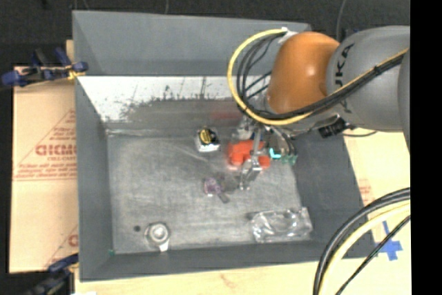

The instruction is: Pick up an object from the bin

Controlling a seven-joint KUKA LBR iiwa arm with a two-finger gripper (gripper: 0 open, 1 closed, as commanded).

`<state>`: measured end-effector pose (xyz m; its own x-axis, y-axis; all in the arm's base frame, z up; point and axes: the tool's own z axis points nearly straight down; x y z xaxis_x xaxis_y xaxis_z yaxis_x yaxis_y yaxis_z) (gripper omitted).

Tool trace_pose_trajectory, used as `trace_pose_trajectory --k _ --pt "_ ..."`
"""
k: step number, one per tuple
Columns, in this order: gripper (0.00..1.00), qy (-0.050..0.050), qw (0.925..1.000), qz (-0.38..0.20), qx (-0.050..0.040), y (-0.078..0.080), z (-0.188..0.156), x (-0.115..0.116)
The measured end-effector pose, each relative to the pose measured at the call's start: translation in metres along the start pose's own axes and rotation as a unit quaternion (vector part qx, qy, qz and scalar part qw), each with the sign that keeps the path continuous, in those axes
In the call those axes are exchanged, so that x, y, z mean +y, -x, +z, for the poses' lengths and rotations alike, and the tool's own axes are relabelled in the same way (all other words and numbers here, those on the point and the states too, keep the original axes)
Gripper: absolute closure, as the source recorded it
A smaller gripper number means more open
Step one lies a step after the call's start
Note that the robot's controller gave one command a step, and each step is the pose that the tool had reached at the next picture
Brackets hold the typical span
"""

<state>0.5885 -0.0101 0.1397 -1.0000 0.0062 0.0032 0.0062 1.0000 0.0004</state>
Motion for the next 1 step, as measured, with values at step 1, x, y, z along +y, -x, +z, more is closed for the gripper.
trace_pose_trajectory --k 1 --pt "0.00 0.000 0.9982 -0.060 -0.0062 0.0335 0.0464 -0.0196"
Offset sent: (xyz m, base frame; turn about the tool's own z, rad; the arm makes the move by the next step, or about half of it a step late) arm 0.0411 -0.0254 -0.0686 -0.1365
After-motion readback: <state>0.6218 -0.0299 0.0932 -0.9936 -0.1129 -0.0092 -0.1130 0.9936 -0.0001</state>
